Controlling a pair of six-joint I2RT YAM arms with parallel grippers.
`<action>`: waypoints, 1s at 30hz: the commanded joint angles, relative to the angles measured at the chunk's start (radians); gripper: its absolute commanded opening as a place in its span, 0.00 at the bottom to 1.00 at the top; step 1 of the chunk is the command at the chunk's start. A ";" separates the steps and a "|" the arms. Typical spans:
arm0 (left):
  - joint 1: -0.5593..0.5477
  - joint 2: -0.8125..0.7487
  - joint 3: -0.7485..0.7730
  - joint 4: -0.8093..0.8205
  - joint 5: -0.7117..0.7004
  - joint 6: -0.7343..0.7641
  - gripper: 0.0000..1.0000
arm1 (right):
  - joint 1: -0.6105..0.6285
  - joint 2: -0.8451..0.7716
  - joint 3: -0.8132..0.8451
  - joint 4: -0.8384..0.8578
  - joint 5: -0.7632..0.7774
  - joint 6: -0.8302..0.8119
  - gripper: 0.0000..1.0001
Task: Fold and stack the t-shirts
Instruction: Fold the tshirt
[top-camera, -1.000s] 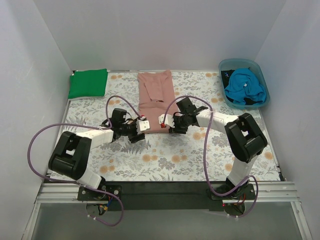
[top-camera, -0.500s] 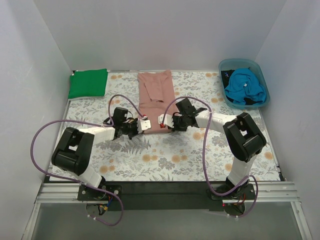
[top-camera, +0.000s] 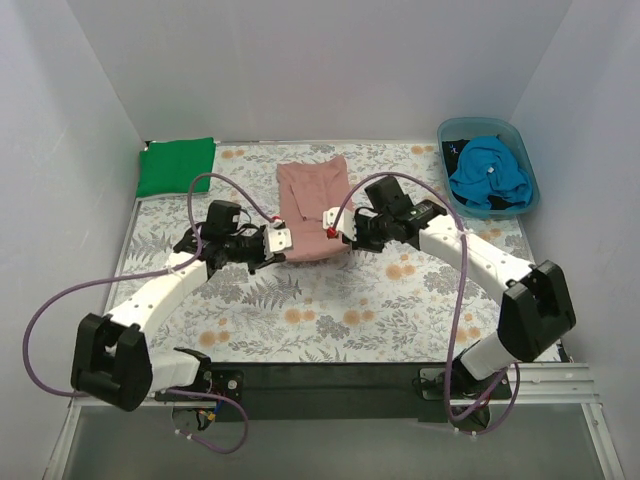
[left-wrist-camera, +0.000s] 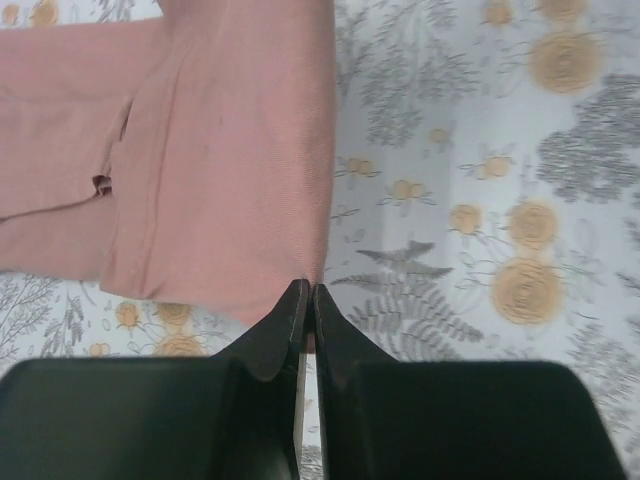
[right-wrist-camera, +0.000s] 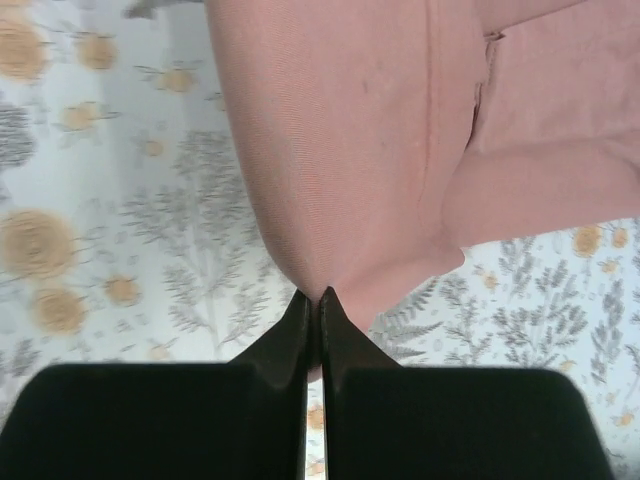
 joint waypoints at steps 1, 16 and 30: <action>-0.018 -0.141 -0.026 -0.235 0.117 0.038 0.00 | 0.057 -0.104 -0.051 -0.178 -0.067 0.047 0.01; -0.070 -0.236 0.137 -0.569 0.147 -0.022 0.00 | 0.157 -0.163 0.026 -0.389 -0.156 0.035 0.01; 0.163 0.532 0.474 -0.130 0.129 -0.084 0.00 | -0.115 0.520 0.530 -0.375 -0.187 -0.105 0.01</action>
